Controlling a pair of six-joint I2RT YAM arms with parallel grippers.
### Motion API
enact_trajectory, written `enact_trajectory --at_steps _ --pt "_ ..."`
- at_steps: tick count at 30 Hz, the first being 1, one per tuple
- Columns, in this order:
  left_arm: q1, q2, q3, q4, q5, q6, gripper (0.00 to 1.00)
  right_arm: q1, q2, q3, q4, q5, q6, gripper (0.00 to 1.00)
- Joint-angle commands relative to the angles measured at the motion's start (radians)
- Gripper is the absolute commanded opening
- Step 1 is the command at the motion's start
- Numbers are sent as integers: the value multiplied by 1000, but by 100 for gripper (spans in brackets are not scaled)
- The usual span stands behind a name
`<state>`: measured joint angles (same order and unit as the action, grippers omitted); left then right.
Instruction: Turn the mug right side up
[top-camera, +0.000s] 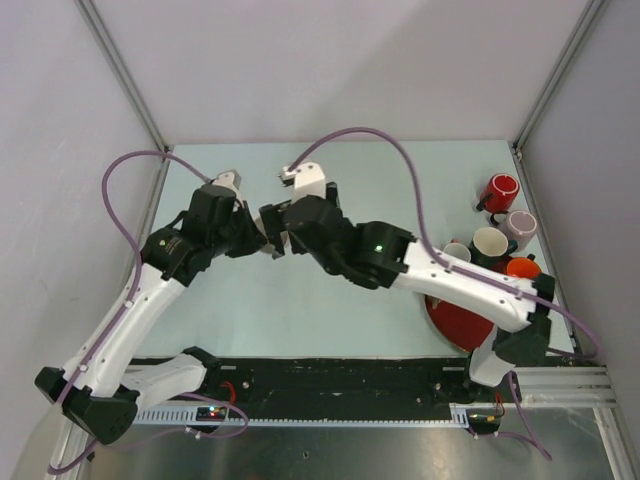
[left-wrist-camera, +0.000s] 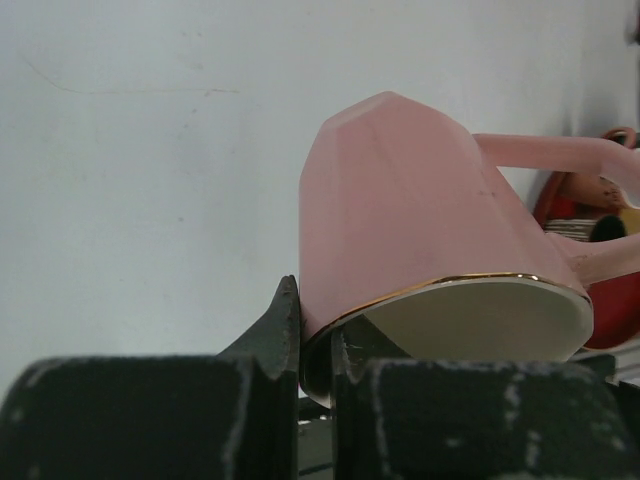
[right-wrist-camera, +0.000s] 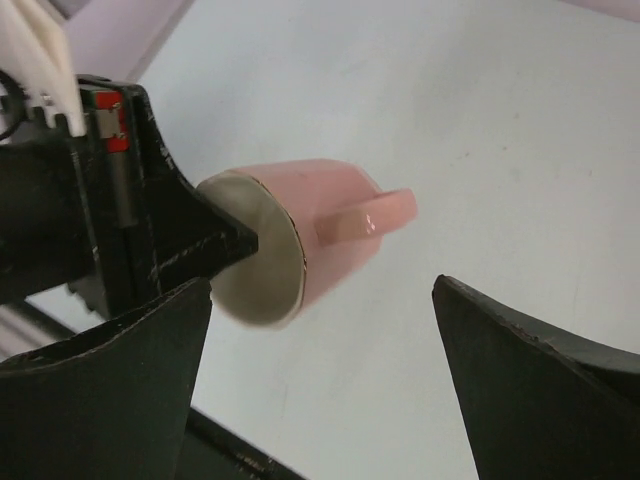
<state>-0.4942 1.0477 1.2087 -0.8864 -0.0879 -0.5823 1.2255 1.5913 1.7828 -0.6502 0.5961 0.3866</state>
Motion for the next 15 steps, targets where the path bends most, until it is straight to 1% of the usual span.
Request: enact_trajectory --at_steps 1,4,8,12,14,15 --pt "17 -25 65 85 55 -118 0 33 71 121 0 137 -70 96" --pt "25 -29 58 86 65 -130 0 33 129 151 -27 172 -79 92" --pt "27 -29 63 87 69 -131 0 27 187 182 -86 219 -93 85" --pt "41 -25 65 87 71 -136 0 19 229 179 -113 205 -99 78" --pt "44 -24 68 88 75 -141 0 11 251 183 -130 188 -89 71" --pt "43 -23 68 87 78 -144 0 5 260 184 -137 180 -81 63"
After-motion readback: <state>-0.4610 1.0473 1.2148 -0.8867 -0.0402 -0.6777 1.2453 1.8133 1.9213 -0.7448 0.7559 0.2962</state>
